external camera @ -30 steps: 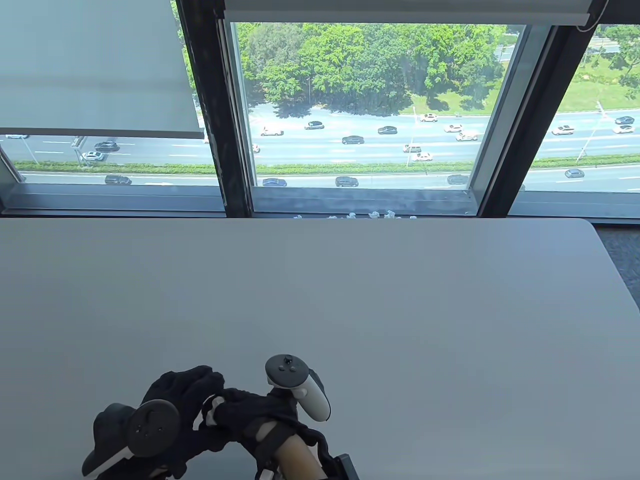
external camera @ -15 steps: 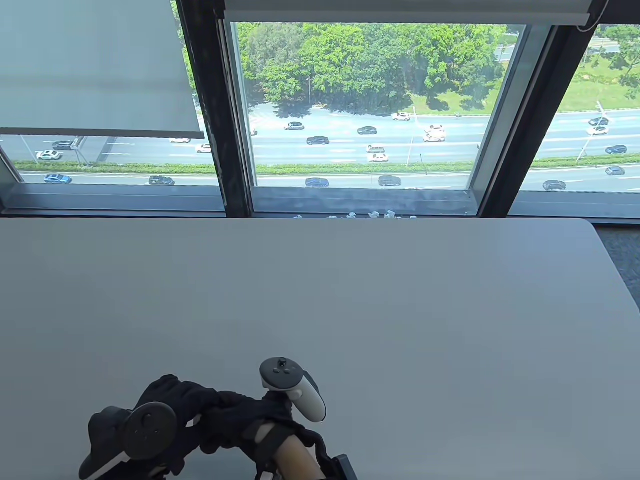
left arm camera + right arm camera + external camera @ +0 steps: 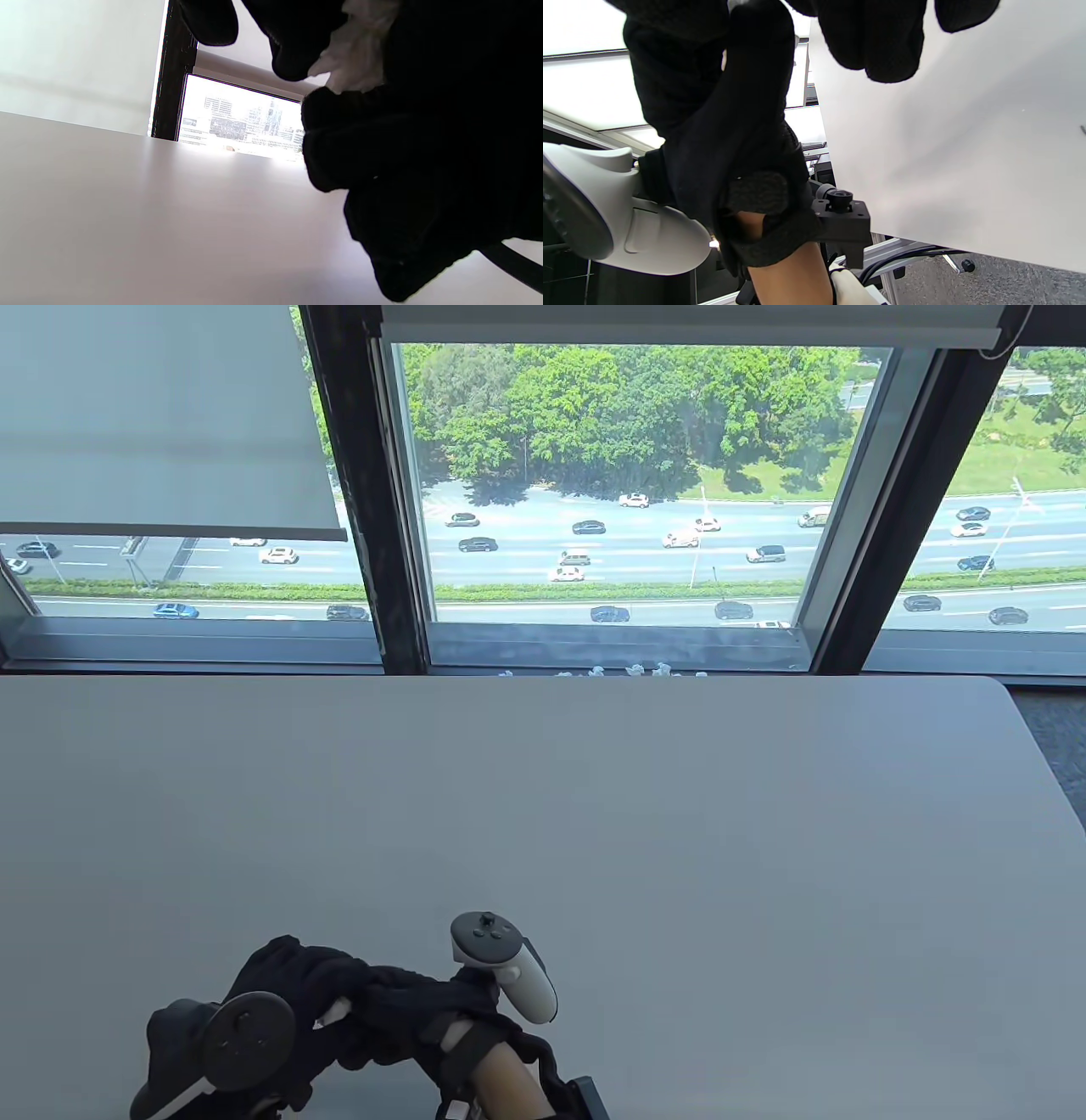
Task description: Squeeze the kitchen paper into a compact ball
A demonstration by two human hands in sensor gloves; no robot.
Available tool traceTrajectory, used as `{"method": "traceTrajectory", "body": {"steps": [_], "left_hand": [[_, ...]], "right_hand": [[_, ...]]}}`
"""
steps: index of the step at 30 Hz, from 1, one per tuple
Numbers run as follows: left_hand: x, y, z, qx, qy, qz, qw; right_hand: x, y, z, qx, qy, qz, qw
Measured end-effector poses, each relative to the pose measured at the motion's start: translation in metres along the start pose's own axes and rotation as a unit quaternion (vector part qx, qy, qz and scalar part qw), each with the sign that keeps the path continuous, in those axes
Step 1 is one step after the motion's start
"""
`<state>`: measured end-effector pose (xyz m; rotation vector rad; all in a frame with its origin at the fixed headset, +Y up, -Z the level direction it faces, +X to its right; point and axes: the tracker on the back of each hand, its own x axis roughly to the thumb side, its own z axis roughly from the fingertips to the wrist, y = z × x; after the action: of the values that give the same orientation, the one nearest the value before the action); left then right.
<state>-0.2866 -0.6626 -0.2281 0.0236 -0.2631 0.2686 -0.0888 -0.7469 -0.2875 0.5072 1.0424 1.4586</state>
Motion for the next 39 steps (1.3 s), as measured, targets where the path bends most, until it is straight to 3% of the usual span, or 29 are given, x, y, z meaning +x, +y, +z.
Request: {"method": "traceTrajectory", "body": {"steps": [5,9,18,21,27,34,36,39], "left_hand": [[0.008,-0.006,-0.001,-0.013,-0.015,-0.033,0.999],[0.008,-0.013,-0.003,-0.056,-0.030,-0.023,0.998],[0.005,-0.003,0.000,-0.010,-0.017,-0.021,1.000],[0.002,-0.001,0.000,-0.004,-0.004,-0.018,1.000],[0.018,-0.008,0.002,0.006,-0.019,-0.091,0.996],[0.013,-0.009,0.001,-0.015,-0.024,-0.047,0.998],[0.014,-0.010,0.001,-0.019,-0.024,-0.060,0.998],[0.016,-0.008,0.002,-0.008,-0.028,-0.062,0.998]], "right_hand": [[-0.002,0.008,-0.006,0.035,0.011,0.001,0.999],[0.000,0.001,-0.002,-0.004,0.003,0.016,1.000],[-0.003,0.005,-0.004,0.033,-0.001,-0.021,0.999],[0.005,0.001,0.002,-0.020,0.014,0.062,0.998],[0.007,0.006,-0.001,-0.020,0.028,0.116,0.993],[0.005,-0.002,0.002,-0.019,-0.004,0.034,0.999],[0.005,0.002,-0.001,0.013,-0.033,0.008,0.999],[0.002,0.005,-0.004,0.031,-0.017,0.018,0.999]]}}
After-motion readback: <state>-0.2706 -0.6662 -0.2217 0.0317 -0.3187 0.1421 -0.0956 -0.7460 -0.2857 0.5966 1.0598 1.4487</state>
